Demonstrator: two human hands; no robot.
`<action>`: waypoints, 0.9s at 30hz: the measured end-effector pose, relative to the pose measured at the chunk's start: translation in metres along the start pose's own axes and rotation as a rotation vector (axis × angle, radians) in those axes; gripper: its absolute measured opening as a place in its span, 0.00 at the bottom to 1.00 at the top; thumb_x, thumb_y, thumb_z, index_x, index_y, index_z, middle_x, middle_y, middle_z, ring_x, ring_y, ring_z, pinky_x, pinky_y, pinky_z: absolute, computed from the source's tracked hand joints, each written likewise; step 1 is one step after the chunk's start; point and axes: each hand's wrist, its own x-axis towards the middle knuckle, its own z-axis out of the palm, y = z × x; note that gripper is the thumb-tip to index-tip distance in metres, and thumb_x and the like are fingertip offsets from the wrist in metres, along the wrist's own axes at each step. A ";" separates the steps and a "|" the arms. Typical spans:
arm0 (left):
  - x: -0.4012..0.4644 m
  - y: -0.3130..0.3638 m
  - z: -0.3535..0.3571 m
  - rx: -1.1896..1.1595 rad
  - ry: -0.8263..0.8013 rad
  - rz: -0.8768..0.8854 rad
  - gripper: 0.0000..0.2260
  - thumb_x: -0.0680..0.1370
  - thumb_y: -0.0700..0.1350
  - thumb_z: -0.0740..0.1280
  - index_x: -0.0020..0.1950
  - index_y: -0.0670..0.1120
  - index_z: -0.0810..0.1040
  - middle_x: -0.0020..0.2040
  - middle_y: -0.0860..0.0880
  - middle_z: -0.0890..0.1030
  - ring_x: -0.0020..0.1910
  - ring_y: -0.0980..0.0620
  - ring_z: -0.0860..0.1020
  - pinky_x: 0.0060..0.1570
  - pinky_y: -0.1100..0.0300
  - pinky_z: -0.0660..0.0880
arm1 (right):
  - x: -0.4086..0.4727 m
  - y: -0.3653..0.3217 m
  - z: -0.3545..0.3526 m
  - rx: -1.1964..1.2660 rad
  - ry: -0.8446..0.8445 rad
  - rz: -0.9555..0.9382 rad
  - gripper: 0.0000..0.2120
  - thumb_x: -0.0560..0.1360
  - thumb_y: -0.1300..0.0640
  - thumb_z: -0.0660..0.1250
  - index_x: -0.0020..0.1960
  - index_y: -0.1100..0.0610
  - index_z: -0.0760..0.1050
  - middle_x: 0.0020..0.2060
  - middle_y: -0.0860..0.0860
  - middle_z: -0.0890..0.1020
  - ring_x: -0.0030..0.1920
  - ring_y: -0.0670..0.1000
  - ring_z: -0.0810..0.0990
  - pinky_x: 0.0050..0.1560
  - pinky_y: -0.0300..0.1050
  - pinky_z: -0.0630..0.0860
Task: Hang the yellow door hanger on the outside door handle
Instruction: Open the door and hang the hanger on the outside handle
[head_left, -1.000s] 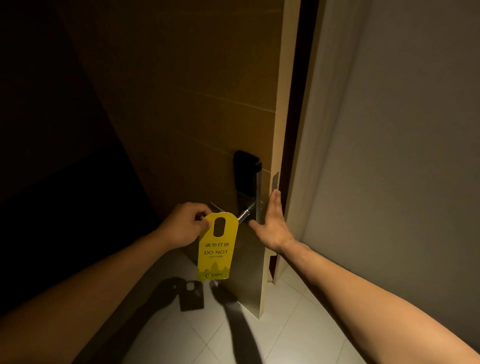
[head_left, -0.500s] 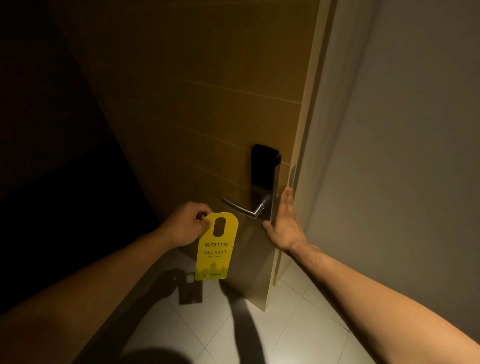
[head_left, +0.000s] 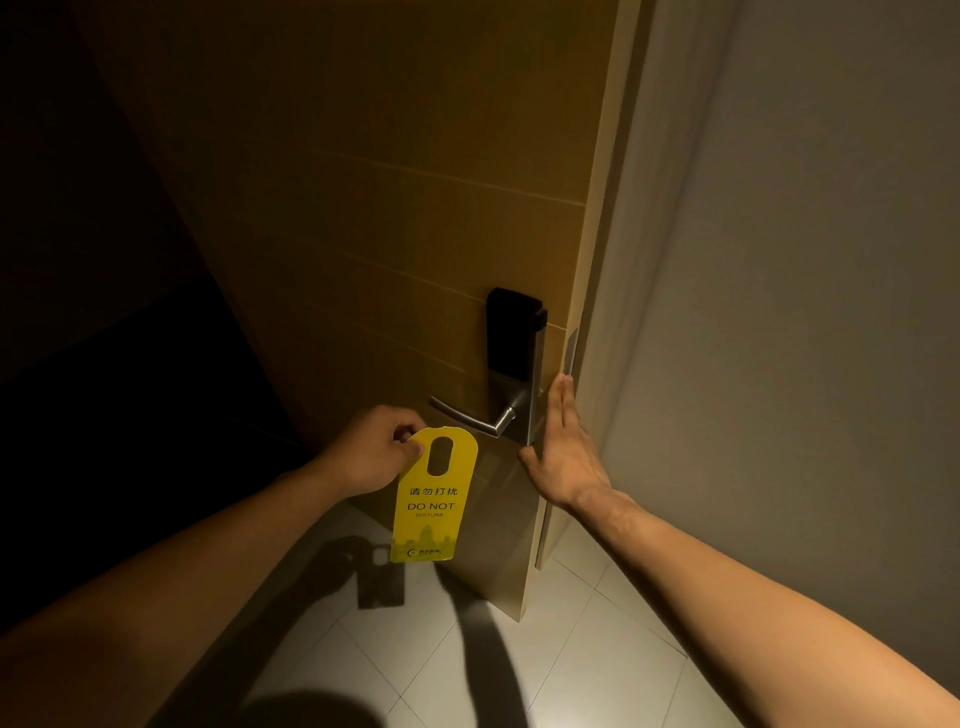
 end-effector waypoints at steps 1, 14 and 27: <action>0.001 0.000 0.001 0.001 0.000 -0.002 0.06 0.78 0.42 0.66 0.46 0.50 0.81 0.42 0.49 0.82 0.45 0.52 0.80 0.44 0.55 0.78 | 0.001 0.000 -0.001 0.002 0.005 0.002 0.53 0.78 0.51 0.67 0.74 0.48 0.22 0.77 0.48 0.30 0.80 0.55 0.43 0.78 0.59 0.54; -0.002 -0.003 -0.003 0.014 -0.016 -0.003 0.06 0.79 0.41 0.65 0.49 0.51 0.80 0.44 0.52 0.81 0.47 0.54 0.80 0.46 0.56 0.78 | 0.000 -0.003 0.006 0.003 0.044 0.013 0.55 0.76 0.51 0.69 0.71 0.45 0.19 0.75 0.46 0.28 0.80 0.57 0.53 0.77 0.60 0.58; -0.020 -0.009 -0.016 -0.008 0.022 0.013 0.06 0.79 0.41 0.65 0.48 0.50 0.81 0.44 0.49 0.81 0.47 0.51 0.80 0.46 0.54 0.78 | -0.017 -0.035 0.022 -0.148 0.099 -0.081 0.51 0.75 0.48 0.68 0.78 0.45 0.30 0.77 0.51 0.27 0.80 0.60 0.40 0.78 0.61 0.51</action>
